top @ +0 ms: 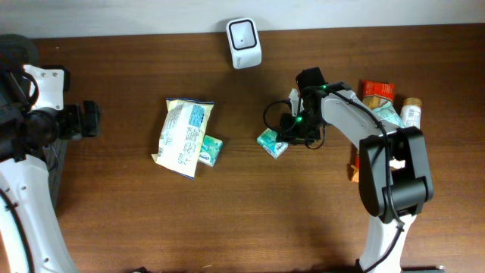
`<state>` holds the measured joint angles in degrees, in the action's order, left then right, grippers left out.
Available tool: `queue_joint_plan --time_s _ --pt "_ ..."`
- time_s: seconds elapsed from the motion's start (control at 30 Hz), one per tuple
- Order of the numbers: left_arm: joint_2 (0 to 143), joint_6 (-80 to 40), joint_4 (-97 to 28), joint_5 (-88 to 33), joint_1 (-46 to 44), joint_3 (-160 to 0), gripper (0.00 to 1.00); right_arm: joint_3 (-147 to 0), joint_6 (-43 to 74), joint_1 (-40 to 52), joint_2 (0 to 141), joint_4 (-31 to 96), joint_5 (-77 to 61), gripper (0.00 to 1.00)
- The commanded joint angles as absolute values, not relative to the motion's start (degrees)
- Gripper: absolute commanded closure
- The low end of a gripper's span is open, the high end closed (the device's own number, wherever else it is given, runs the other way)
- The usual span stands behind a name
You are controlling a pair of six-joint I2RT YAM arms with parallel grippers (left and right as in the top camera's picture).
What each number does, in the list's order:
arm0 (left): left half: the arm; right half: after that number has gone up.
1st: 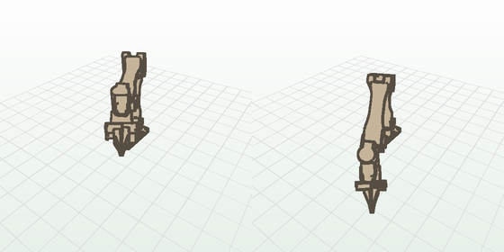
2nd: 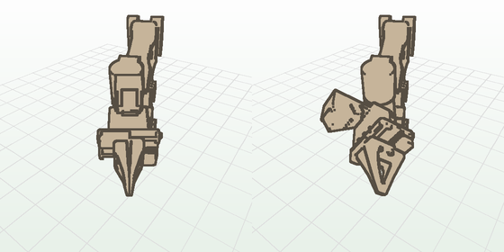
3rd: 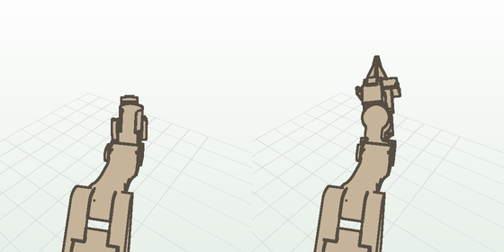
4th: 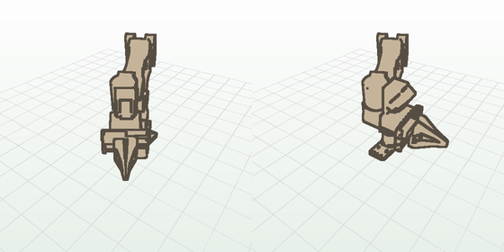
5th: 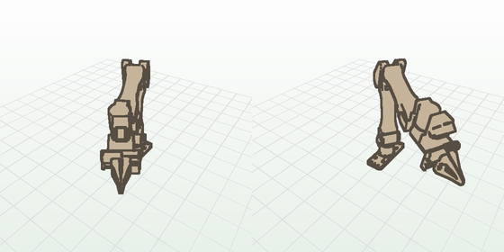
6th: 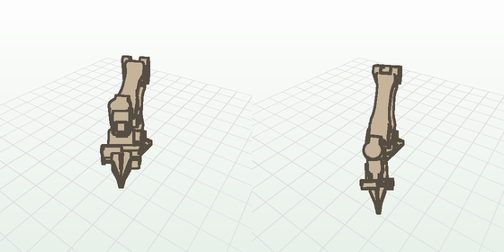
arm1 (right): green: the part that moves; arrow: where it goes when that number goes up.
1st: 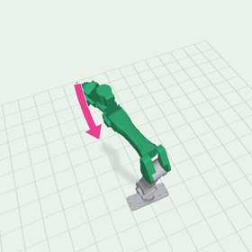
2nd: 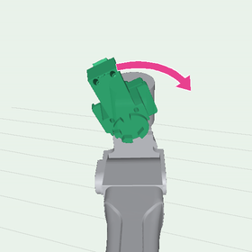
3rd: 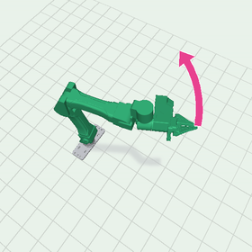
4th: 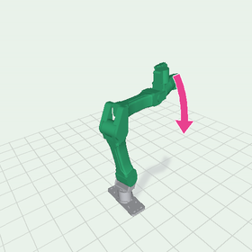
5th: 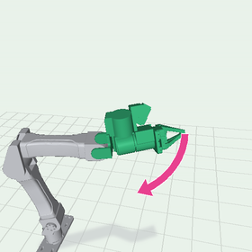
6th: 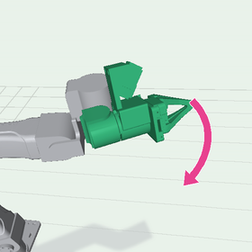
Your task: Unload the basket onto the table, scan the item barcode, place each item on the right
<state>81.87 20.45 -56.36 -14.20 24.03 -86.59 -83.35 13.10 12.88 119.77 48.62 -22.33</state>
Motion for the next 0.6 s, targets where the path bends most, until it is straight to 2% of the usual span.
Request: queue_joint_plan --time_s 0.0,0.17,0.2,0.3,0.47,0.57 --pt "81.6 21.3 -56.3 -14.8 24.2 -87.2 0.01 -82.9 12.9 12.8 122.5 49.8 -24.5 0.57" --pt "81.6 21.3 -56.3 -14.8 24.2 -87.2 0.01 -82.9 12.9 12.7 122.5 50.0 -24.4 0.58" --pt "81.6 21.3 -56.3 -14.8 24.2 -87.2 0.01 -82.9 12.9 12.7 122.5 49.8 -24.4 0.61" --pt "81.6 21.3 -56.3 -14.8 24.2 -87.2 0.01 -84.6 12.3 12.4 122.3 50.7 -25.1 0.62" --pt "81.6 21.3 -56.3 -14.8 24.2 -87.2 0.01 -94.1 9.3 11.5 118.0 61.1 -25.3 0.52" --pt "81.6 21.3 -56.3 -14.8 24.2 -87.2 0.01 -94.8 9.3 11.6 116.8 64.4 -25.3 0.48"
